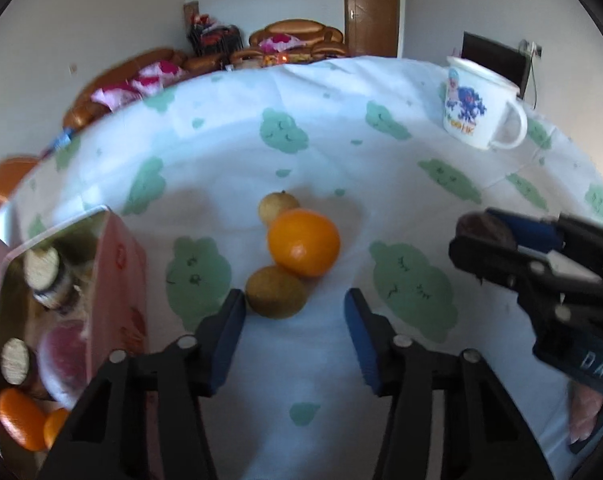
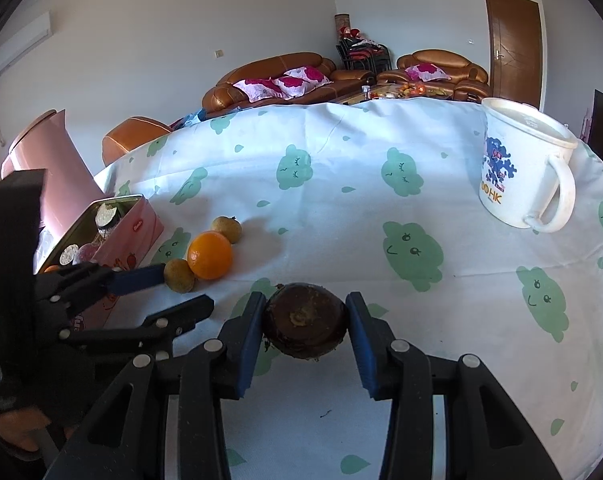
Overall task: Organize fruits
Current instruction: 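Grasp a small yellow-brown potato with the left gripper while the right holds the brown ball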
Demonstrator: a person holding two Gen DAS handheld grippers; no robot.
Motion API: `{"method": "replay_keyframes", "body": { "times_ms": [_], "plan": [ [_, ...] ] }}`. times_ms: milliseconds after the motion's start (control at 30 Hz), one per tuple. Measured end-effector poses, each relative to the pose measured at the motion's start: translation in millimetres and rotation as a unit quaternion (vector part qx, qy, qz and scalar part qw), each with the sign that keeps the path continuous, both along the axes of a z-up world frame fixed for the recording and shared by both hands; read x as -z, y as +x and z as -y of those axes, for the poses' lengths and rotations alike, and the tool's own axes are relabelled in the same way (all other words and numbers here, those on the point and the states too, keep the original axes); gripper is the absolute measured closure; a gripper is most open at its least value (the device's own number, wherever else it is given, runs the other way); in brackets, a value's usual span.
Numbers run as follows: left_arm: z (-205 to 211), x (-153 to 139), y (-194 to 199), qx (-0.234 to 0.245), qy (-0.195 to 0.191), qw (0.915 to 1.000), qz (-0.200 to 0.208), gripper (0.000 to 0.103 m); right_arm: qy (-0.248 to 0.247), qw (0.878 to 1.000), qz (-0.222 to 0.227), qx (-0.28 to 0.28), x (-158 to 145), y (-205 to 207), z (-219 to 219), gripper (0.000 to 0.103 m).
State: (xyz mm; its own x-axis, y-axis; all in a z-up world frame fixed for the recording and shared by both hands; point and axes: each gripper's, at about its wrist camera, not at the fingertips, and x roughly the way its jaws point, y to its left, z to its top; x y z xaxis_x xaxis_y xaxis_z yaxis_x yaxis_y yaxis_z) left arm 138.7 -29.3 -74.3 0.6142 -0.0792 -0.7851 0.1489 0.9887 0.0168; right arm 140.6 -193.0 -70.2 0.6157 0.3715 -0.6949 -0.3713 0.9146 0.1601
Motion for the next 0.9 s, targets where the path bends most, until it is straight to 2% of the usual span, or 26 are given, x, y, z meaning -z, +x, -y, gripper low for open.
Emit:
{"method": "replay_keyframes", "body": {
  "times_ms": [33, 133, 333, 600, 900],
  "plan": [
    [-2.8, 0.5, 1.7, -0.004, -0.005, 1.0, -0.002, 0.052, -0.001, 1.0, 0.0, 0.0, 0.1, 0.0, -0.1, 0.06],
    [-8.8, 0.5, 3.2, -0.011, -0.016, 0.9998, 0.0, 0.072, -0.001, 1.0, 0.001, 0.0, 0.0, -0.3, 0.1, 0.06],
    [-15.9, -1.6, -4.6, -0.01, -0.045, 0.9989, 0.007, 0.072, 0.0, 1.0, 0.009, -0.003, -2.4, -3.0, 0.0, 0.06],
    [-10.4, -14.8, -19.9, -0.004, -0.027, 0.998, 0.057, 0.072, 0.005, 1.0, 0.029, -0.011, -8.4, -10.5, 1.2, 0.06],
    [-12.1, -23.1, -28.6, 0.004, -0.036, 0.9955, 0.088, 0.072, 0.012, 0.999, 0.045, -0.022, -12.7, -15.7, 0.2, 0.06]
  ]
}}
